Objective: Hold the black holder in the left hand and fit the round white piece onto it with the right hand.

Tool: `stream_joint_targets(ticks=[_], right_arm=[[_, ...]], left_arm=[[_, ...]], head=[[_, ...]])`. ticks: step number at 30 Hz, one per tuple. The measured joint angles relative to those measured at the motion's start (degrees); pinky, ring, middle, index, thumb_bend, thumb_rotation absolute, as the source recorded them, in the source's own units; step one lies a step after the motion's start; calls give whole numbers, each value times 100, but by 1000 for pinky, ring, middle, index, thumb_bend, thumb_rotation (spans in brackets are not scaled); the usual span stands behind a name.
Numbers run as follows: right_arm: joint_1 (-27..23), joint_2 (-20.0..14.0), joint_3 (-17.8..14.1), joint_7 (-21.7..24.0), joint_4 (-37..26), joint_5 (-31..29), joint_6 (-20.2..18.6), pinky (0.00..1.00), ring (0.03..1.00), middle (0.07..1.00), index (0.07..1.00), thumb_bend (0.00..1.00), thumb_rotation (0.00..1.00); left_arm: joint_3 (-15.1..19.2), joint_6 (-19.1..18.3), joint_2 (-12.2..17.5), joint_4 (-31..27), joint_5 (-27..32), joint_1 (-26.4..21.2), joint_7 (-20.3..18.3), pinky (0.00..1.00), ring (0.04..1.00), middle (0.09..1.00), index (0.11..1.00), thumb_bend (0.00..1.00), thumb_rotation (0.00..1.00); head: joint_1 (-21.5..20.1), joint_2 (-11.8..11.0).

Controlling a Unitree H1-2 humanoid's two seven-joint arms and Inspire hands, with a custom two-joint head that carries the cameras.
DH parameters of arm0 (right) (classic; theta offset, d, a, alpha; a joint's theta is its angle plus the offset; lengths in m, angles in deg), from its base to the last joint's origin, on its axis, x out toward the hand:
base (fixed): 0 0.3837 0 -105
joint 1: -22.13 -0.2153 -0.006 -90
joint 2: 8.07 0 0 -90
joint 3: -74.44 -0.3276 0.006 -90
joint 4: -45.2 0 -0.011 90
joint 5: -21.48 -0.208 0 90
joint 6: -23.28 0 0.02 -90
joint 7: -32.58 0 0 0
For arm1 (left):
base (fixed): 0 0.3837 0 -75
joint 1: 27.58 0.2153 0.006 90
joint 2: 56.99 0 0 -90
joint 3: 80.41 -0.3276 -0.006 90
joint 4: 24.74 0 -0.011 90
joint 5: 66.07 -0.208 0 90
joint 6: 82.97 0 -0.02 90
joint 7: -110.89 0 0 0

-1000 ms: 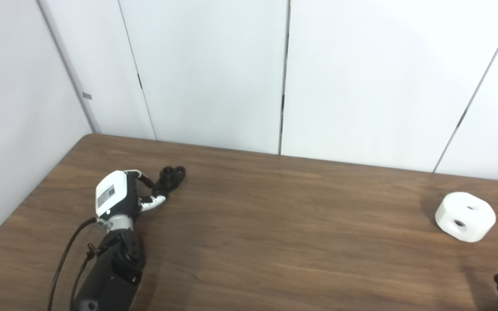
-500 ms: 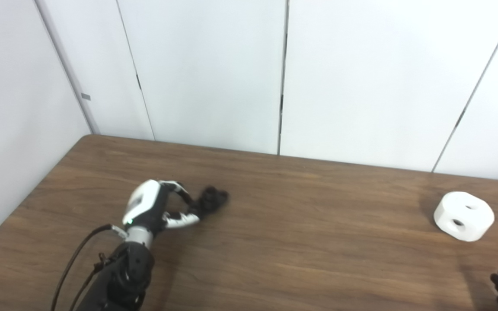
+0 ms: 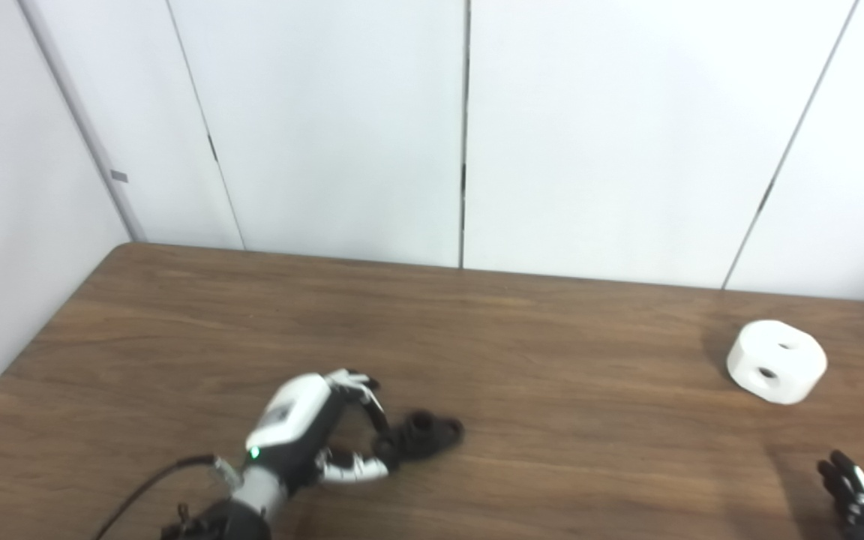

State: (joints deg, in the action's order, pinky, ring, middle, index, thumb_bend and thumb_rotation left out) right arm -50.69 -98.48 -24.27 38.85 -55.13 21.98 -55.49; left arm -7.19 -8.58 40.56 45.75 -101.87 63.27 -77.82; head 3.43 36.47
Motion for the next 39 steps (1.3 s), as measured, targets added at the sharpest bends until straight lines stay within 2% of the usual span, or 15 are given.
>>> stream_joint_targets(ticks=[1,3,5,8,16,27,33,35,39], right_arm=[[3,30,12,-37,-33,26,-25,1000,956,950,966,539,1000],[29,83,46,-87,-113,61,-124,1000,960,952,968,531,1000],[70,131,94,-163,-204,105,-218,1000,964,955,970,522,1000],[157,189,205,-174,-343,130,-295,1000,975,962,977,509,1000],[216,271,346,-174,-711,150,-711,1000,974,953,974,522,1000],[210,270,327,-179,-769,194,-887,1000,969,946,969,554,1000],[185,398,106,-193,-768,-371,-915,1000,957,943,956,553,993],[150,461,0,-194,-771,-593,-998,1000,953,939,951,550,953],[-6,310,-243,-221,-868,-540,-1356,1000,956,925,922,578,767]], left_arm=[[-60,47,0,-78,-42,35,-61,818,930,836,489,513,42],[-178,136,4,-131,-216,97,-88,866,921,826,489,514,42],[-290,312,22,-152,-387,184,-90,887,921,822,489,514,42],[-462,502,26,-243,-534,341,-112,884,922,818,489,515,43],[-774,662,14,-470,-803,481,-332,891,926,823,489,515,45],[-765,855,-212,-377,-899,634,-252,916,923,824,489,514,43],[-761,960,-331,-243,-1026,712,-78,920,925,824,489,514,44],[-761,973,-333,-231,-1063,722,-61,921,926,823,490,514,44],[-753,977,-361,-207,-1081,734,-44,923,924,818,489,514,45]], head=[[-70,52],[-219,201],[-246,246],[-360,439],[-571,738],[-571,782],[-632,730],[-650,712],[-729,642]])
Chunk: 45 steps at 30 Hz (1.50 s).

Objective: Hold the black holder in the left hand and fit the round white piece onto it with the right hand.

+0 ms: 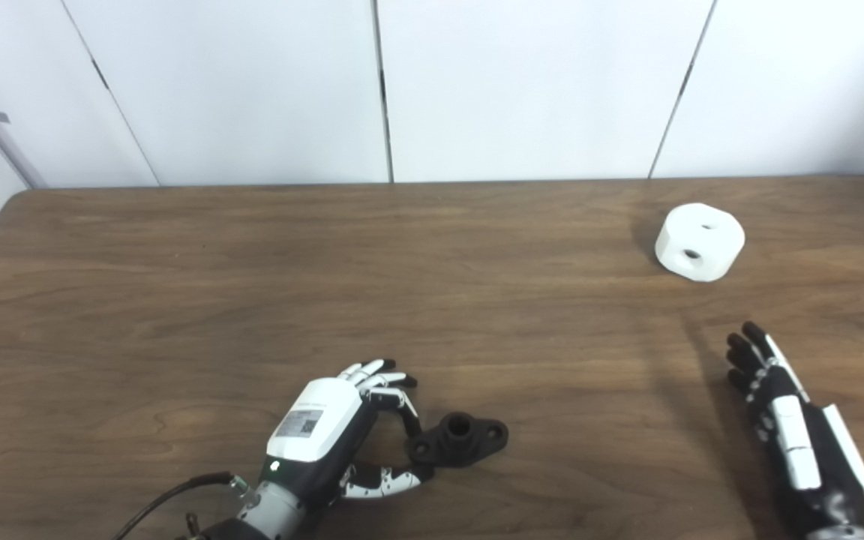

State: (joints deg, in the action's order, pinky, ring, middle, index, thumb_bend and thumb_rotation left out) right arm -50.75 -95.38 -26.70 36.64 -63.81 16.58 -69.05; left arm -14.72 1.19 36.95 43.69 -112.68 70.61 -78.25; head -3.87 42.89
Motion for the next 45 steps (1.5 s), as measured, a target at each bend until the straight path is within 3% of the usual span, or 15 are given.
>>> stream_joint_targets(ticks=[7,14,20,29,37,45], right_arm=[[-746,-566,-257,-149,-126,662,-377,906,918,907,906,664,535],[-1289,-693,-271,-164,-112,965,-800,911,936,940,924,712,377],[-1763,-1041,-138,-171,347,1578,-1101,883,919,922,894,812,392],[-2306,-1369,386,-109,1062,2367,-1323,915,938,930,887,907,353],[-2844,-1465,691,-23,1610,2727,-1582,904,962,954,896,901,366],[-3404,-1502,857,-65,2347,2939,-1520,868,949,937,881,900,349]], left_arm=[[23,88,-40,57,-93,24,83,911,917,804,489,515,44],[47,203,-48,114,-128,29,162,897,909,801,489,515,45],[82,301,-47,157,-167,43,221,883,896,787,489,516,45],[157,579,-47,298,-164,75,389,878,895,790,489,515,45],[210,614,-45,312,-108,97,365,902,904,797,489,516,45],[210,621,-45,311,-99,94,359,895,898,792,489,516,45]], head=[[-114,-123],[-404,-369],[-571,-554],[-598,-571],[-703,-563],[-695,-554]])
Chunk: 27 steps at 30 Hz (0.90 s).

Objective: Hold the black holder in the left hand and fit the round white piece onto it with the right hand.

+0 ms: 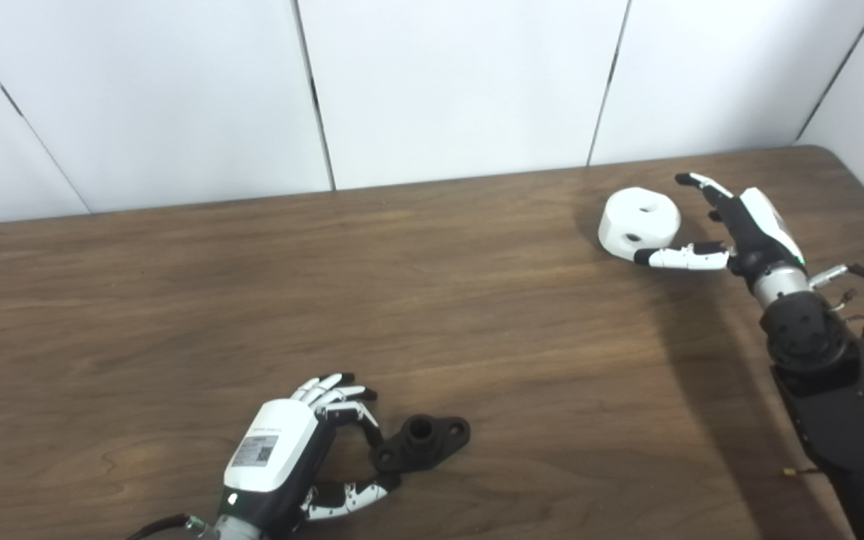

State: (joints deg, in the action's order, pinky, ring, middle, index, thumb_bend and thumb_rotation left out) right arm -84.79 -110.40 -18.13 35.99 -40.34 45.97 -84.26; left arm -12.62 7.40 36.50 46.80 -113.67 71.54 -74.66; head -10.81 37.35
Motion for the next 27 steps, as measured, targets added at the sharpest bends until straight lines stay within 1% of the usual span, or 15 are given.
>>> stream_joint_targets(ticks=[2,3,5,6,7,10,18,24,27], right_arm=[[-59,-8,17,-31,140,14,14,863,947,934,880,899,344],[-86,-9,26,-46,212,15,27,866,949,935,881,901,341],[-138,-9,39,-58,336,14,32,874,953,936,884,900,338],[-156,-8,47,-69,382,14,34,876,954,937,885,900,338],[-165,-7,59,-78,398,14,34,877,955,937,884,901,338],[-187,5,110,-112,420,30,32,882,957,939,888,899,343],[-284,9,200,-111,468,37,27,904,972,947,887,885,345],[-339,7,235,-112,570,55,28,896,959,926,823,887,353],[-354,8,258,-112,570,88,28,891,954,926,784,881,341]], left_arm=[[-1,0,0,0,0,1,0,896,899,793,489,516,45],[-1,0,-1,0,0,1,-1,894,898,793,489,516,45],[0,0,0,0,-1,1,0,892,897,793,489,516,45],[0,0,0,1,-1,1,0,893,897,793,489,516,45],[1,0,0,1,-1,1,1,891,895,790,489,516,45],[5,18,0,16,0,1,21,889,894,789,489,516,45],[11,84,16,52,17,-1,43,896,904,795,489,515,44],[16,97,21,61,31,0,48,895,899,793,489,516,45],[17,99,21,61,31,0,48,896,900,794,489,515,45]], head=[[0,0],[-35,-52],[-35,-53],[-96,-105],[-158,-149],[-211,-176],[-202,-176],[-193,-176],[-193,-176]])
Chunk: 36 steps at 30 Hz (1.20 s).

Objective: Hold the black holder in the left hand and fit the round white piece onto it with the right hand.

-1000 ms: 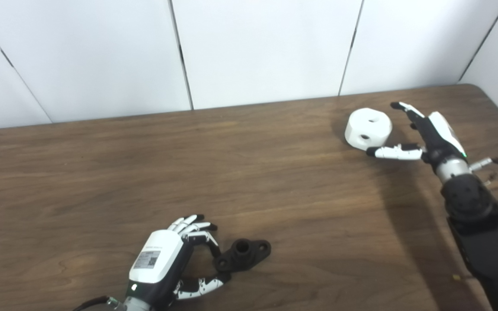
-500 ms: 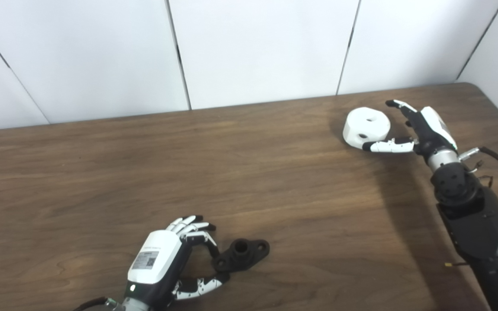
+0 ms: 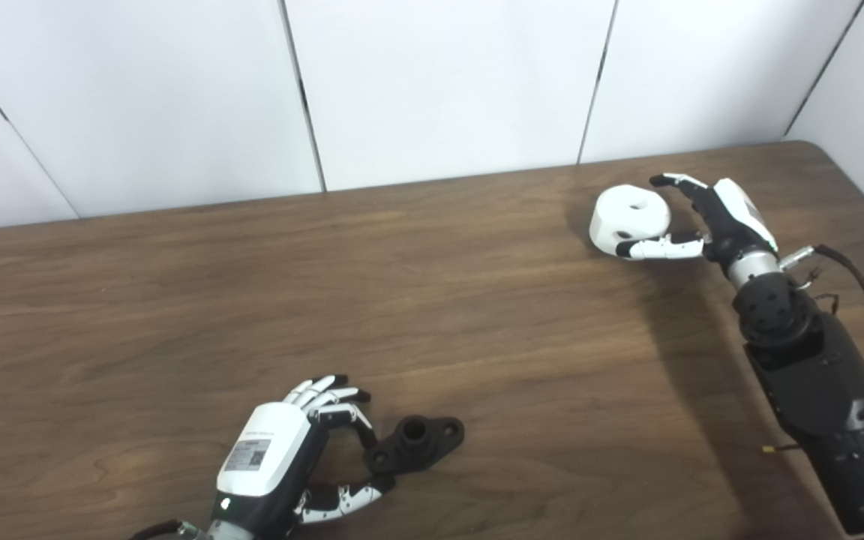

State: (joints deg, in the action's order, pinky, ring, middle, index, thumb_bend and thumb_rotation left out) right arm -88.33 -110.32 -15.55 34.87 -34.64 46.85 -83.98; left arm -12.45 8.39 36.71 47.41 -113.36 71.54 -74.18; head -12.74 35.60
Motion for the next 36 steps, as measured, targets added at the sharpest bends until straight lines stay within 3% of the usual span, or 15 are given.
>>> stream_joint_targets(ticks=[14,28,32,33,36], right_arm=[[-44,1,-4,-8,41,0,20,893,964,934,676,849,303],[-45,0,-12,-47,104,9,169,887,958,921,643,815,281],[-45,0,-8,-87,106,34,175,887,953,909,609,767,254],[-45,1,-6,-113,113,38,201,889,950,902,540,622,194],[-45,-3,-5,-267,151,61,309,893,939,880,494,531,152]], left_arm=[[-1,0,-2,-2,-22,-4,0,880,896,792,489,516,45],[-2,-18,-10,-25,-44,-4,-8,870,888,784,489,516,44],[-5,-36,-16,-41,-70,-3,-22,869,884,781,489,516,44],[-5,-37,-19,-41,-74,-3,-22,866,882,779,488,516,44],[-5,-44,-34,-53,-95,2,-23,869,883,779,488,516,44]], head=[[18,9],[44,35],[62,53],[88,61],[123,70]])
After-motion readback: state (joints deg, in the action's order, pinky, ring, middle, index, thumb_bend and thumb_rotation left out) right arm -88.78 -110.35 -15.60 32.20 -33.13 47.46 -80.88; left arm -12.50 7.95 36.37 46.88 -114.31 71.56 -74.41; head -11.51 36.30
